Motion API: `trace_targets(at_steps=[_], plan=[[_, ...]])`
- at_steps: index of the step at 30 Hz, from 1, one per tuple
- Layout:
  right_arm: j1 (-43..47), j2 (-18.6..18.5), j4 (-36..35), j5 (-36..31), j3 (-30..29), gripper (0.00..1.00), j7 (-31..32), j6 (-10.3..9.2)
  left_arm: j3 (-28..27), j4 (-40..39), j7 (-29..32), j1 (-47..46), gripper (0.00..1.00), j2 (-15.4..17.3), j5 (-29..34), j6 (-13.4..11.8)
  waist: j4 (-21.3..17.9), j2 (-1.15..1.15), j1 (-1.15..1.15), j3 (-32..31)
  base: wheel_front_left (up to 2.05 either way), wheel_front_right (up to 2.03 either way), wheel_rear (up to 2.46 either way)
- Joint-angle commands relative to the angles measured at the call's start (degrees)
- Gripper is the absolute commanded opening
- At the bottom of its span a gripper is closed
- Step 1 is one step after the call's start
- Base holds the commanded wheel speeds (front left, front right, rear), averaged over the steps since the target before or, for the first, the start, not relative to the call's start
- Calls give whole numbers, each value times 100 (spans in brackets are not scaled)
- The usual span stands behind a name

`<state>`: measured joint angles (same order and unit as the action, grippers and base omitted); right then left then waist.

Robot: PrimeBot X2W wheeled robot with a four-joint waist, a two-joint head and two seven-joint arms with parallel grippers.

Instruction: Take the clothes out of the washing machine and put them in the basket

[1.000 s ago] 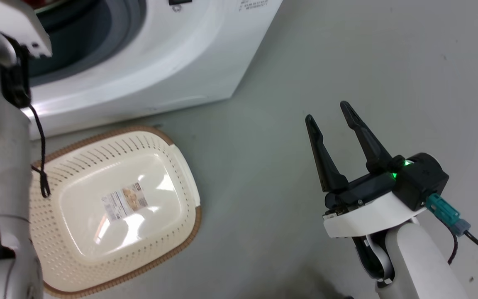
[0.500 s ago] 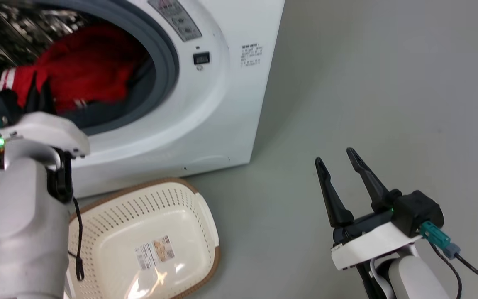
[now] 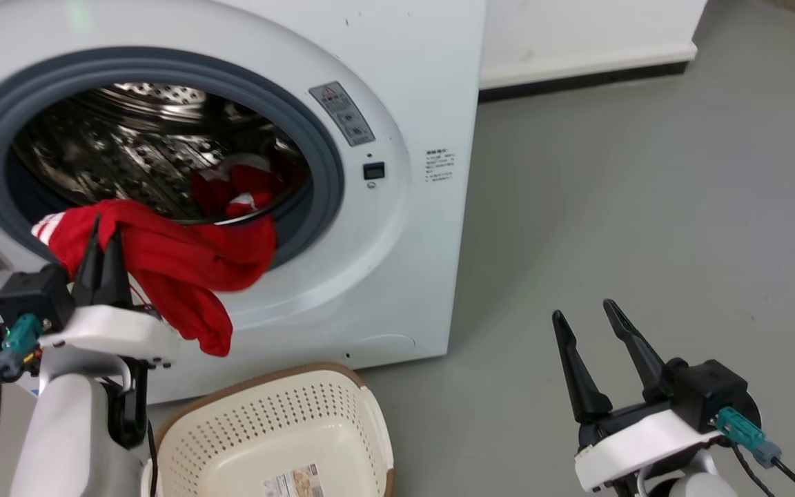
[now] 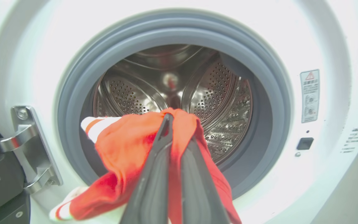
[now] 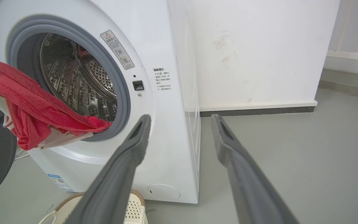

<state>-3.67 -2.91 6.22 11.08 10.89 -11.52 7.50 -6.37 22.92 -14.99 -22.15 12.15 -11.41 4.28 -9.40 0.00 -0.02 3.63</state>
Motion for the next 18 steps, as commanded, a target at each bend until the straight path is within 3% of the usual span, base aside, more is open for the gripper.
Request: trace_targets(at_steps=[1, 7, 18], plan=[[97, 6, -19, -16, -43, 100, 15, -2, 11, -134, -28, 150, 0, -13, 9, 29, 143, 0, 2, -206, 0, 0, 0], [323, 6, -135, -40, -214, 100, 99, -2, 90, -983, 76, 754, 0, -128, -36, 21, 310, 0, 2, -425, 0, 0, 0], [529, 6, -359, -108, -383, 100, 216, -2, 254, -2773, 554, 2510, 0, -603, -134, -348, 516, 0, 2, -472, 0, 0, 0]])
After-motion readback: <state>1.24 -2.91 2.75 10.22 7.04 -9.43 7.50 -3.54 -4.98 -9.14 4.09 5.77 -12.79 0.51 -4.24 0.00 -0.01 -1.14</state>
